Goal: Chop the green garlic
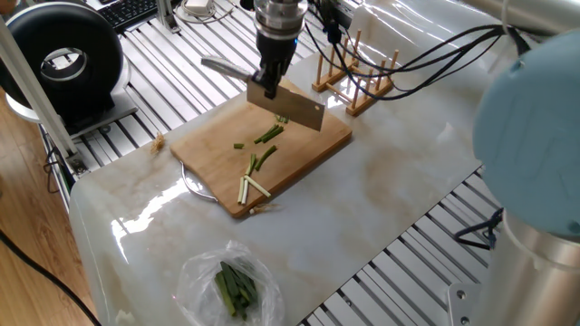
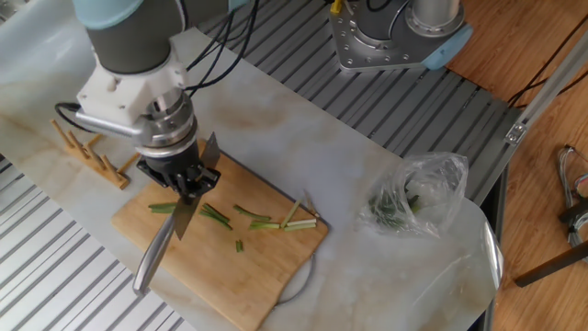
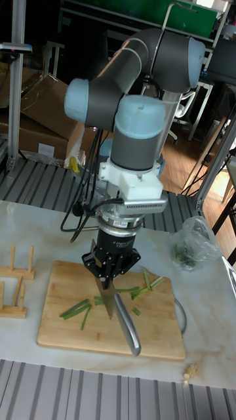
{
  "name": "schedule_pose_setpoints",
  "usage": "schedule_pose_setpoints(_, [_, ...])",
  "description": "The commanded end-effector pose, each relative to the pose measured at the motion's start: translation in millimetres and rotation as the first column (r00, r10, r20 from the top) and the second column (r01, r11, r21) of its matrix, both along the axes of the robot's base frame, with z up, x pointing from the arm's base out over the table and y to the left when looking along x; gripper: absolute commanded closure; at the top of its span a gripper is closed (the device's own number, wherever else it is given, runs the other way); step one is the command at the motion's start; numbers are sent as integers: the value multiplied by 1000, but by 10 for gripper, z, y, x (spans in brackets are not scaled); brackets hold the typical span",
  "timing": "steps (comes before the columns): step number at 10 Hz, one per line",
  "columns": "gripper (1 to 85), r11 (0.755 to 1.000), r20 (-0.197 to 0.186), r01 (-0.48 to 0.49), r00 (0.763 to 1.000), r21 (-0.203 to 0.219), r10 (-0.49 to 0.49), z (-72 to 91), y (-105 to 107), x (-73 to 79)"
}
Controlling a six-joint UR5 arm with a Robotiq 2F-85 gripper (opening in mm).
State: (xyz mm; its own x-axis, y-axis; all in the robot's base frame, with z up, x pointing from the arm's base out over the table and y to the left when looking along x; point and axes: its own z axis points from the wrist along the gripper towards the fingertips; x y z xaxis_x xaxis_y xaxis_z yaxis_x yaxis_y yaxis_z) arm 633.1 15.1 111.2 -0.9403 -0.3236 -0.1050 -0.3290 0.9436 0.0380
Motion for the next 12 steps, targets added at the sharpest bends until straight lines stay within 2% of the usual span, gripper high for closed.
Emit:
schedule_pose_setpoints(1, [843, 999, 27, 48, 998, -11, -48, 428, 112, -10])
schedule_pose_setpoints(3, [843, 997, 36, 74, 997, -6, -74, 650, 58, 58])
schedule_pose_setpoints(5, [843, 996, 42, 85, 996, -24, -84, 832, -51, 84])
schedule_pose_setpoints(8, [843, 996, 68, 70, 996, -56, -66, 796, -171, 147])
schedule_pose_setpoints(12, [843, 997, 53, 39, 998, -66, -35, 686, -246, 187])
